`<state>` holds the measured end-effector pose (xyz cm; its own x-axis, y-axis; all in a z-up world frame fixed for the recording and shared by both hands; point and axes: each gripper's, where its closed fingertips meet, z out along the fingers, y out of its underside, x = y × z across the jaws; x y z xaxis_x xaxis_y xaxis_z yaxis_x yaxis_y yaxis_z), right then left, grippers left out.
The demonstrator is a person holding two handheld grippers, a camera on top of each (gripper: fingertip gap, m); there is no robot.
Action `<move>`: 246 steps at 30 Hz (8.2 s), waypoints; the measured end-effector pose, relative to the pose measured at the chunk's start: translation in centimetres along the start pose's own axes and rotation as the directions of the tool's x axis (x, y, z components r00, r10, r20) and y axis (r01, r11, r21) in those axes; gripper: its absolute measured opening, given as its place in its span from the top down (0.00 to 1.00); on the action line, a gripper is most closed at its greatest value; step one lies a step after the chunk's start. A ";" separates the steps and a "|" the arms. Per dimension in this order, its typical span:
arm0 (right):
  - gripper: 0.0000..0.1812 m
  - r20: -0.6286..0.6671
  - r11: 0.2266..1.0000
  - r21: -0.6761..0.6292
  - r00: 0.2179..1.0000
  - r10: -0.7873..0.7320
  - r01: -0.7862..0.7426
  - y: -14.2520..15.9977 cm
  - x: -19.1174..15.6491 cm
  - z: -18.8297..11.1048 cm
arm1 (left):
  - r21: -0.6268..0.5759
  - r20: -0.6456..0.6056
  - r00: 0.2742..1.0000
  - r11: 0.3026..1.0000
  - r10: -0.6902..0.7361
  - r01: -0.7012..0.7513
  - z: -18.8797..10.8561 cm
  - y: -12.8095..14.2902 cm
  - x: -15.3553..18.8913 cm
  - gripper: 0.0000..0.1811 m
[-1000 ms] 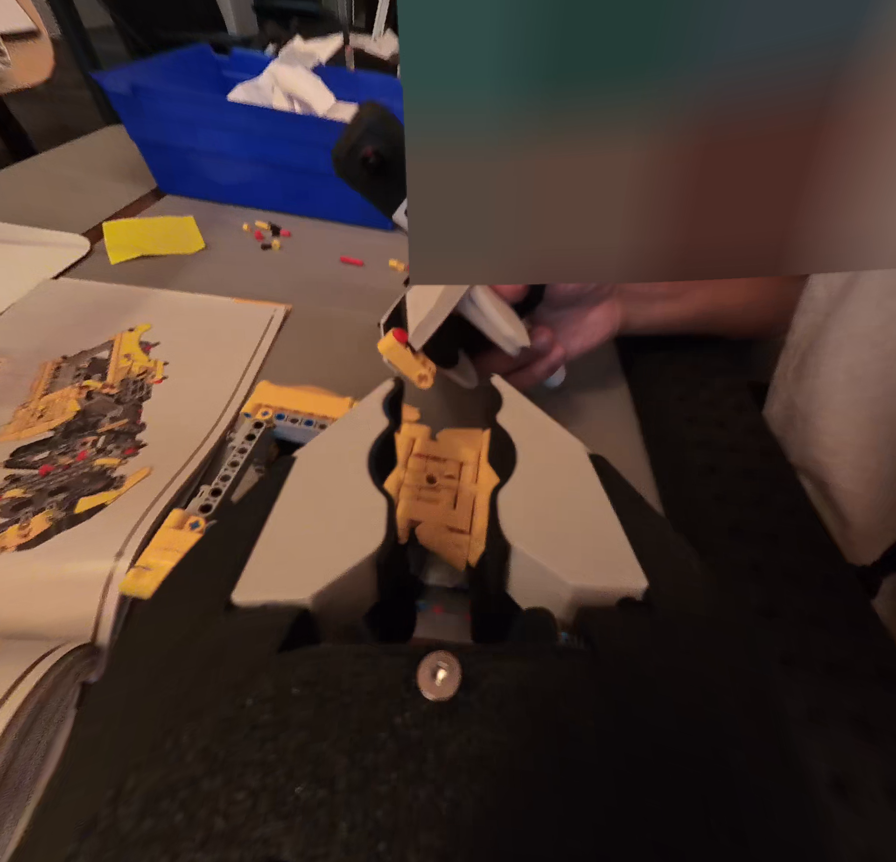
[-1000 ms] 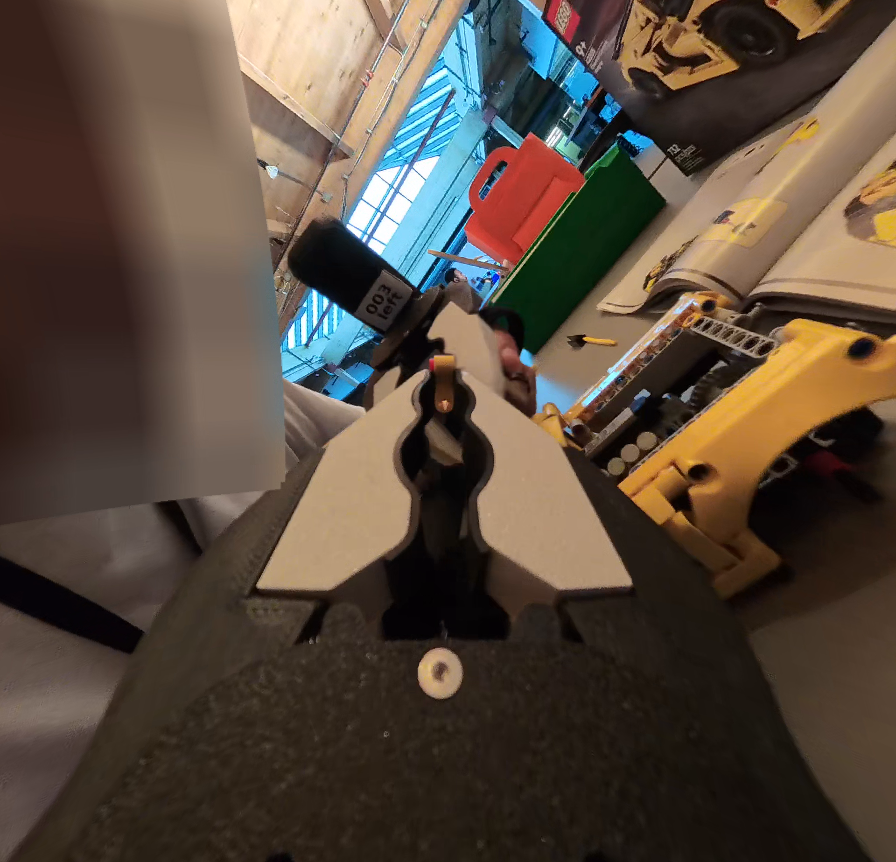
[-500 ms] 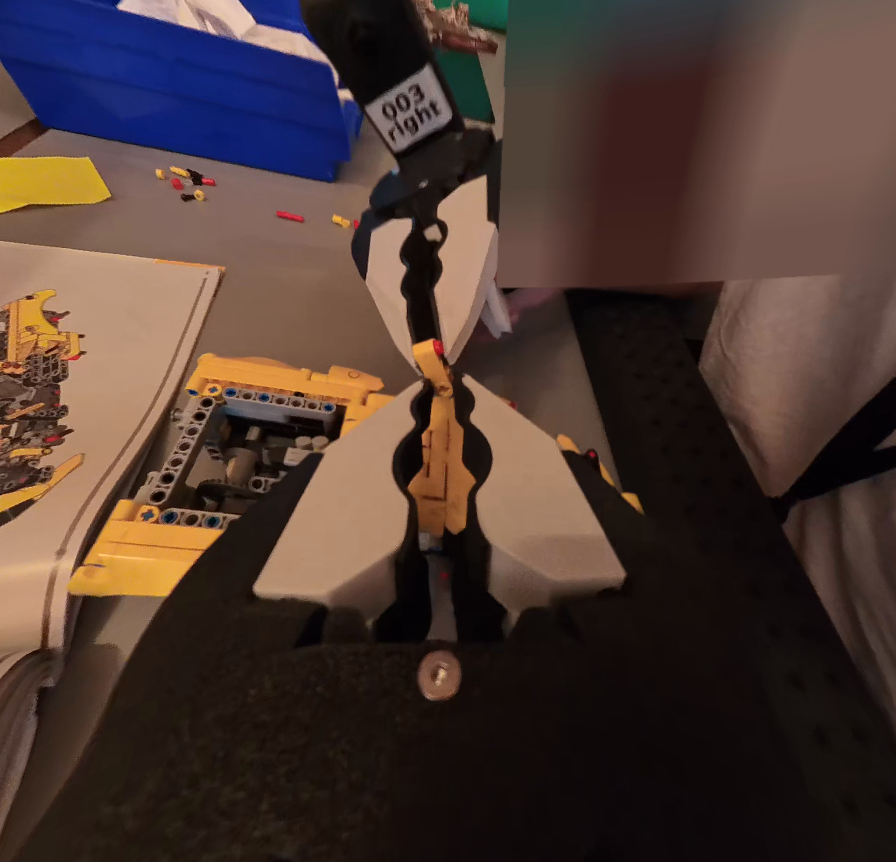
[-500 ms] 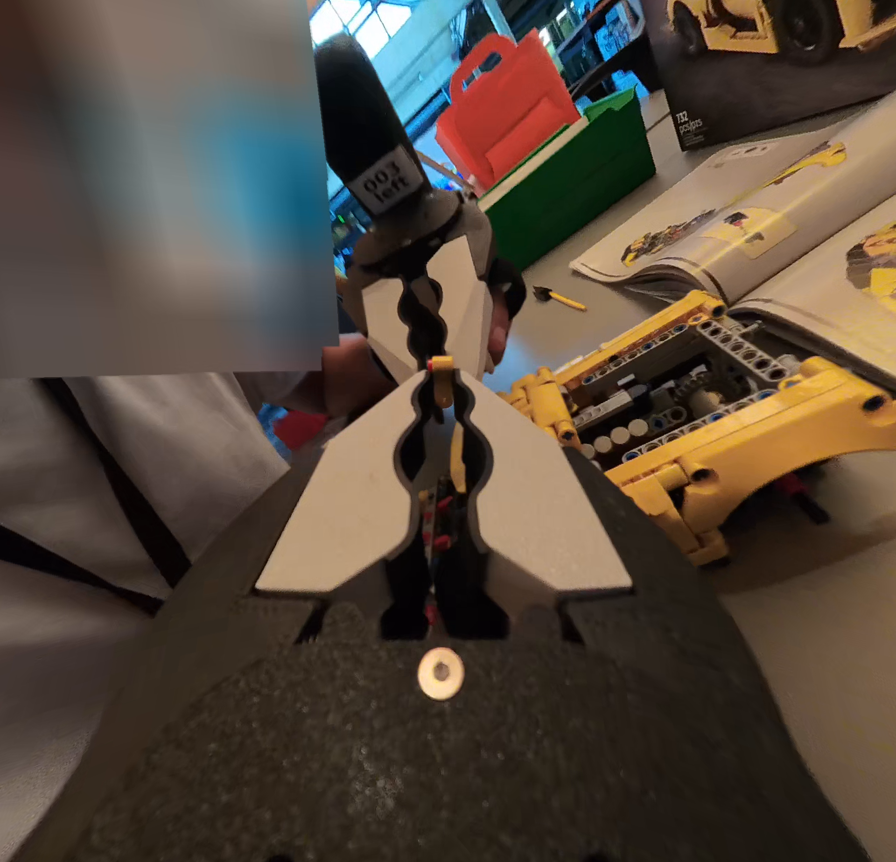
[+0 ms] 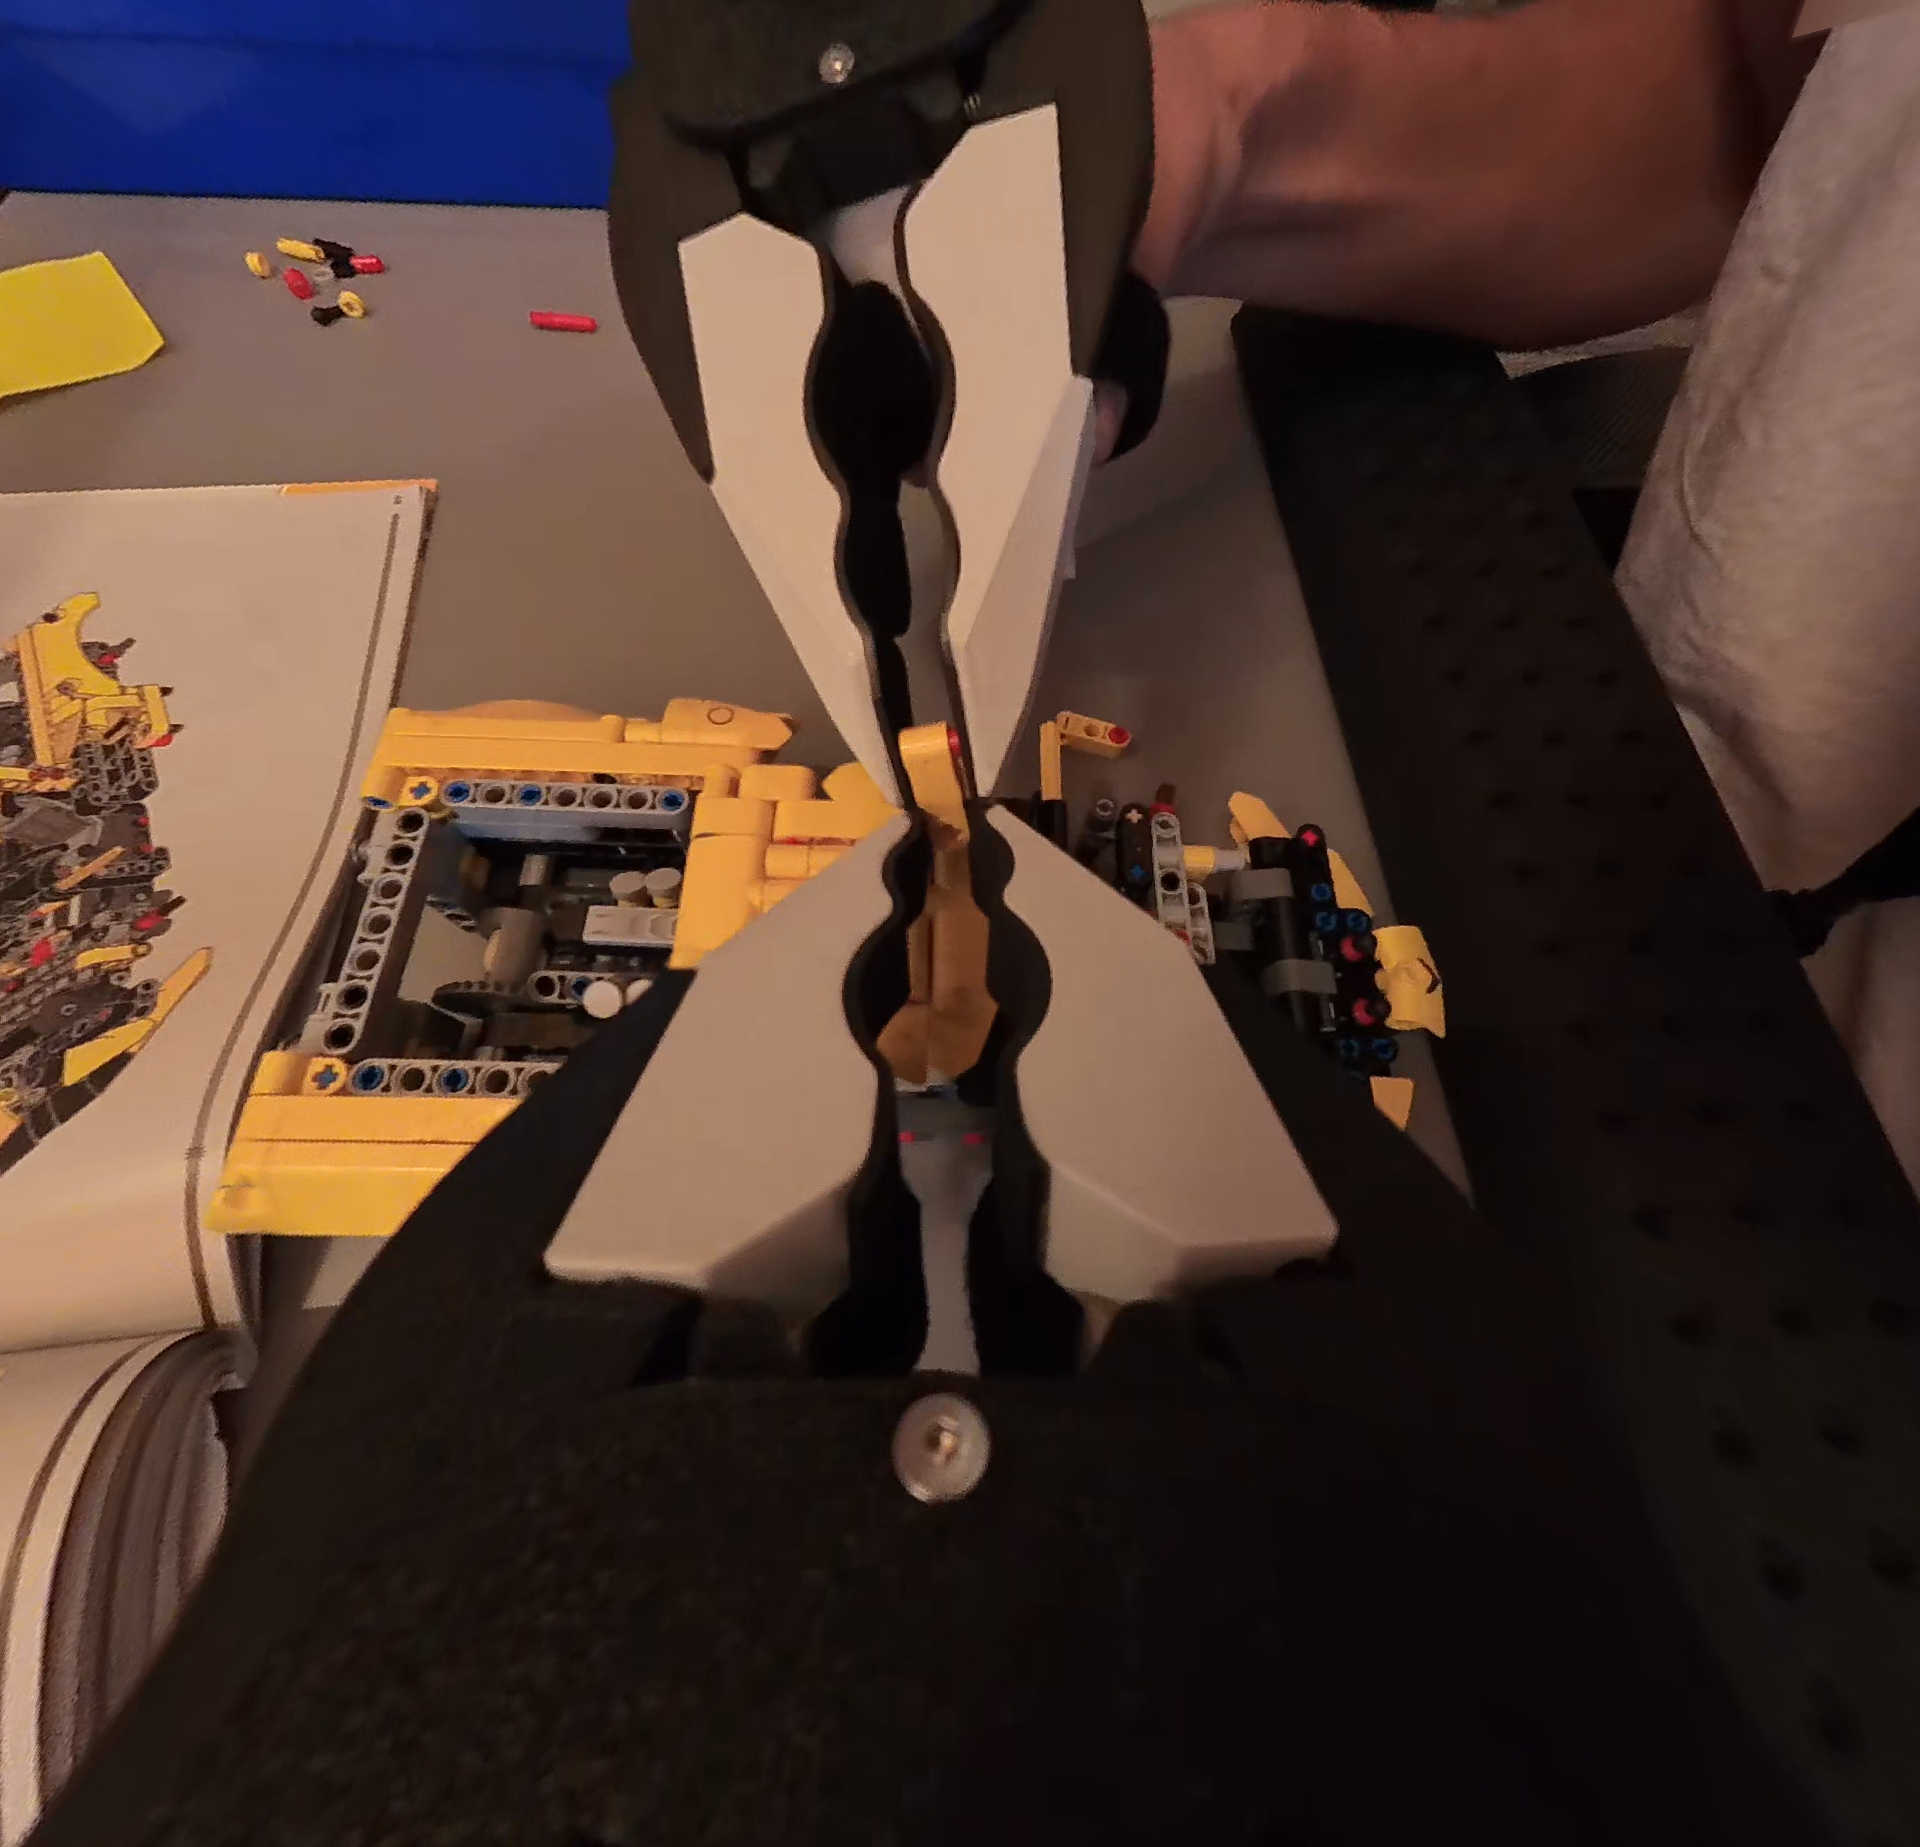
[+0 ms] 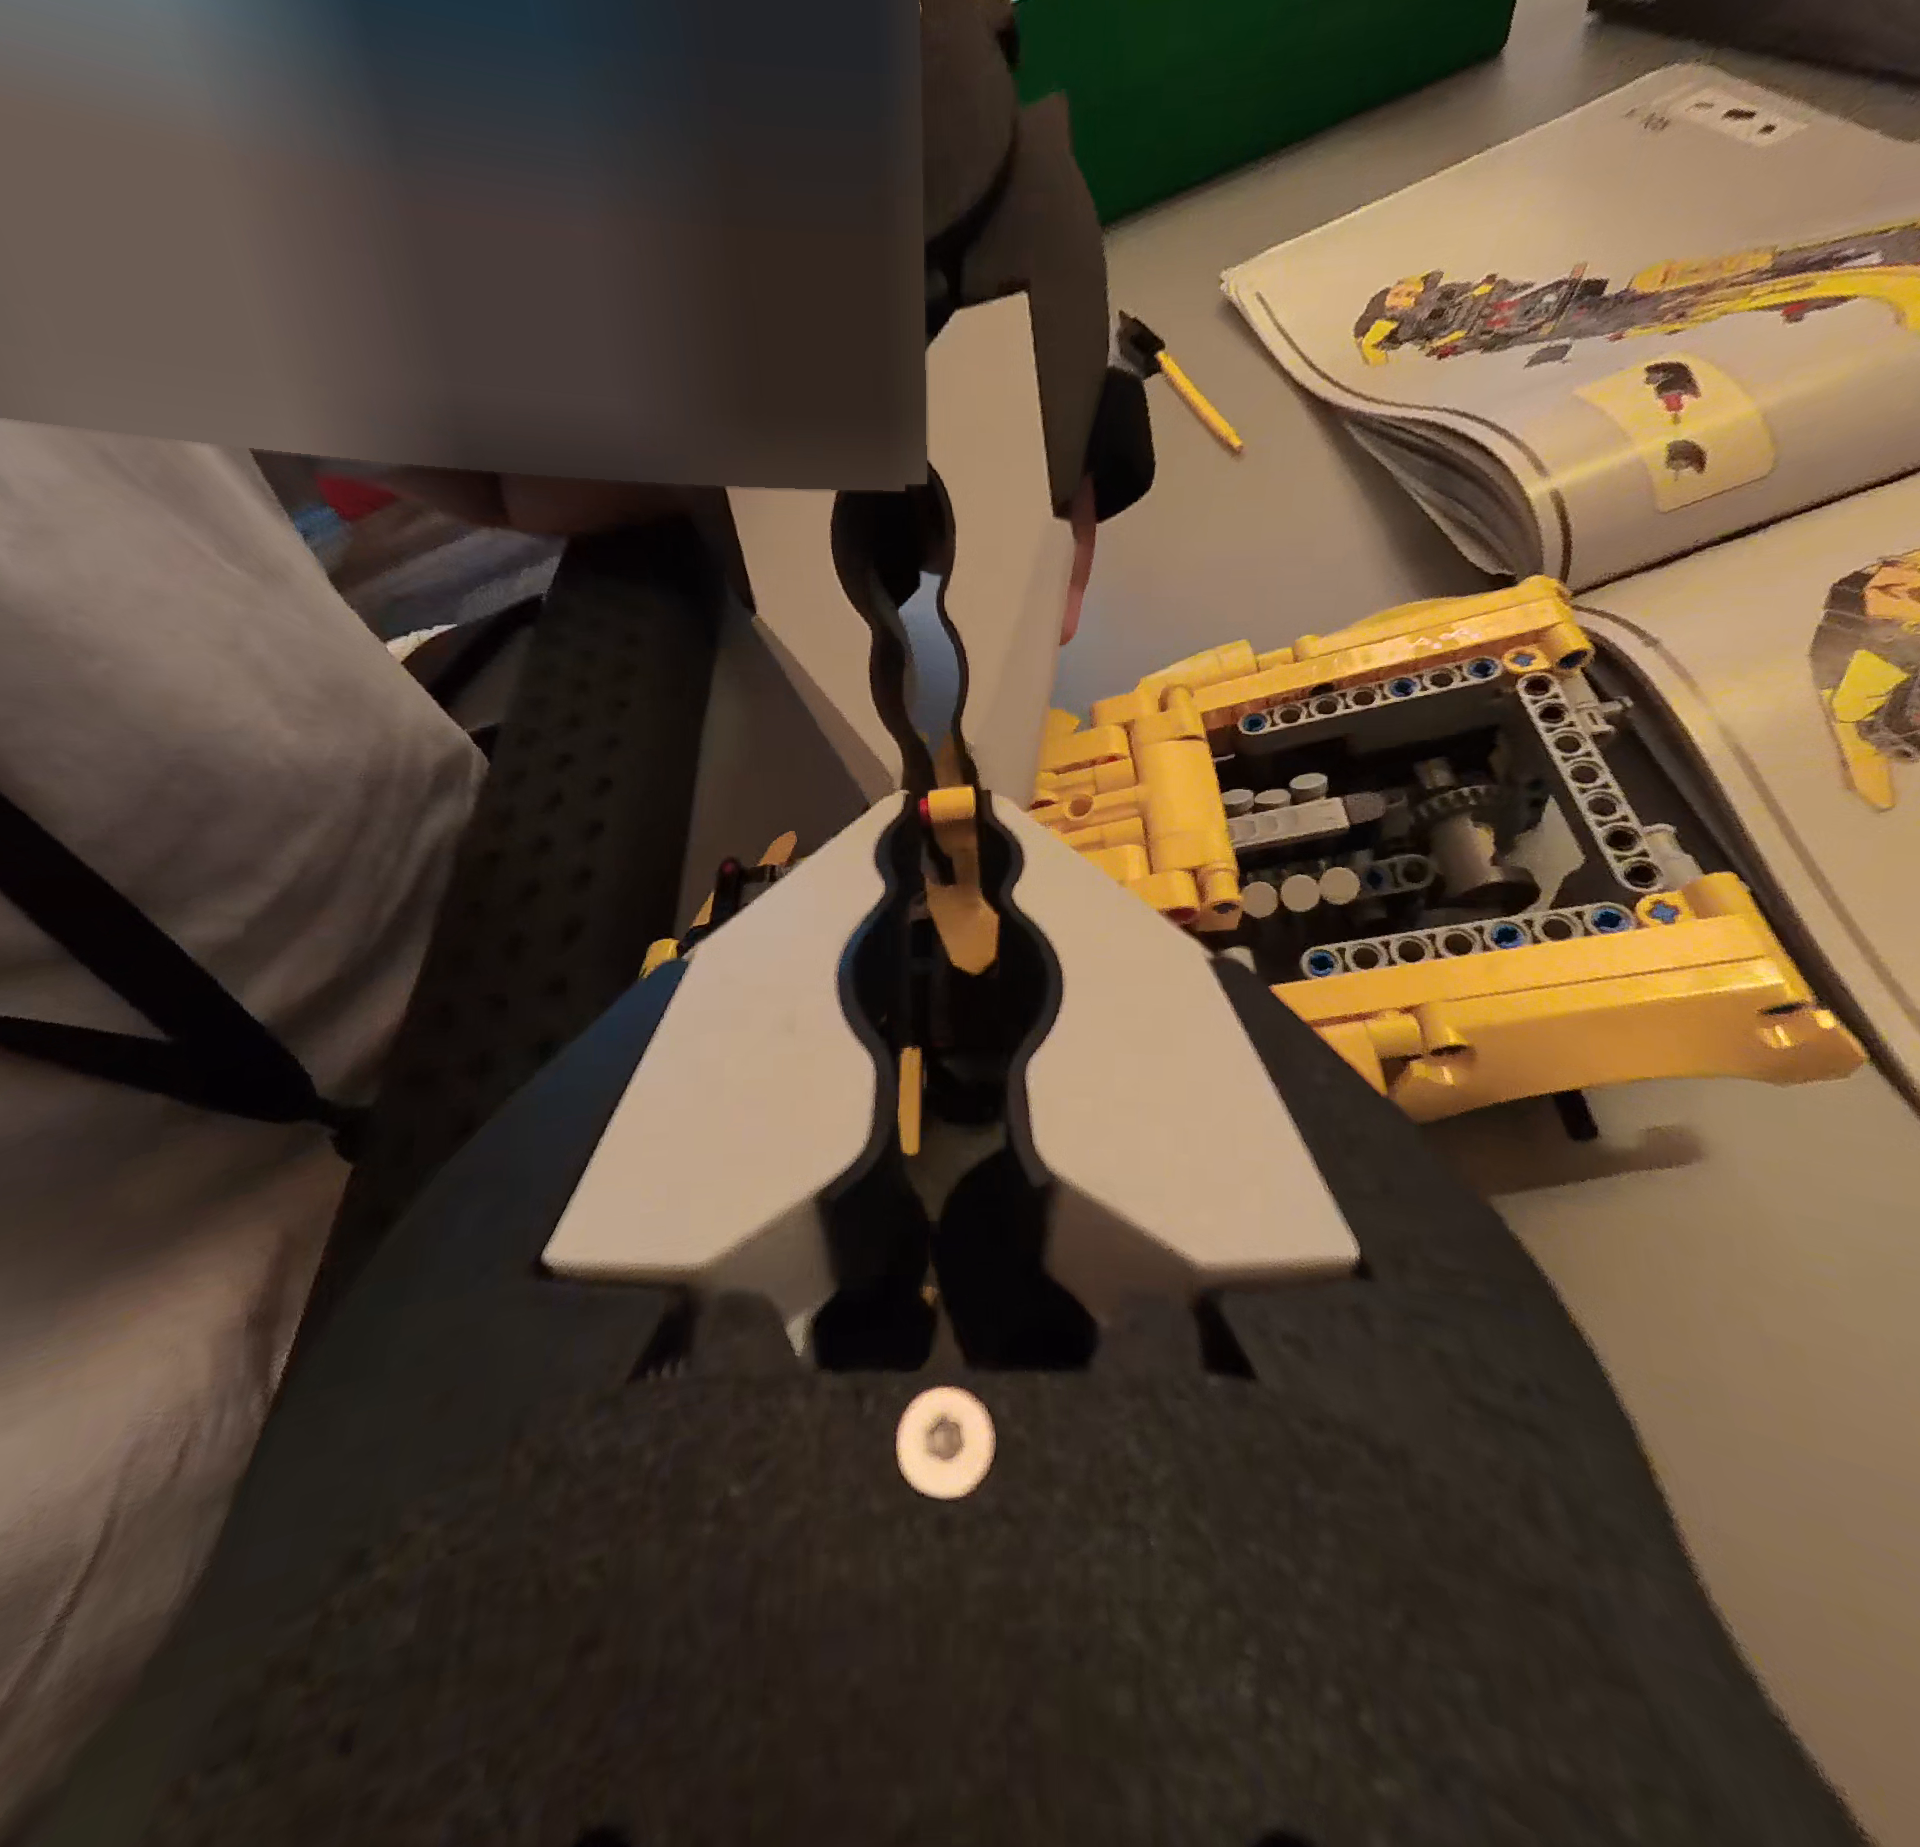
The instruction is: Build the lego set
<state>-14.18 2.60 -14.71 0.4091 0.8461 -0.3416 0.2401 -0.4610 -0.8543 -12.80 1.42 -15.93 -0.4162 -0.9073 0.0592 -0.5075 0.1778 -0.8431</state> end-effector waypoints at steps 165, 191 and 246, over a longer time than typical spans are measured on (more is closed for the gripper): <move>0.95 0.457 0.602 0.458 0.754 0.472 -0.654 -4.2 0.1 -3.1 | 0.085 0.694 0.698 0.943 0.177 -0.323 -1.5 -5.2 -2.5 0.89; 0.94 0.310 0.681 0.546 0.872 0.379 -0.489 -4.4 -0.1 -3.7 | -0.010 0.777 0.578 0.923 0.249 -0.384 -2.1 -5.7 -2.3 0.96; 0.97 0.510 0.883 -0.035 0.751 0.419 -0.469 1.9 -7.3 -1.3 | 0.075 0.294 0.844 0.870 0.448 -0.488 0.7 -2.8 6.0 0.80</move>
<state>-15.57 -4.83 -13.31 -0.0415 0.5786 -0.8146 0.0511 -0.8130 -0.5800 -13.41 -4.79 -13.60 -0.3567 -0.7983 -0.4853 -0.1816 0.5688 -0.8022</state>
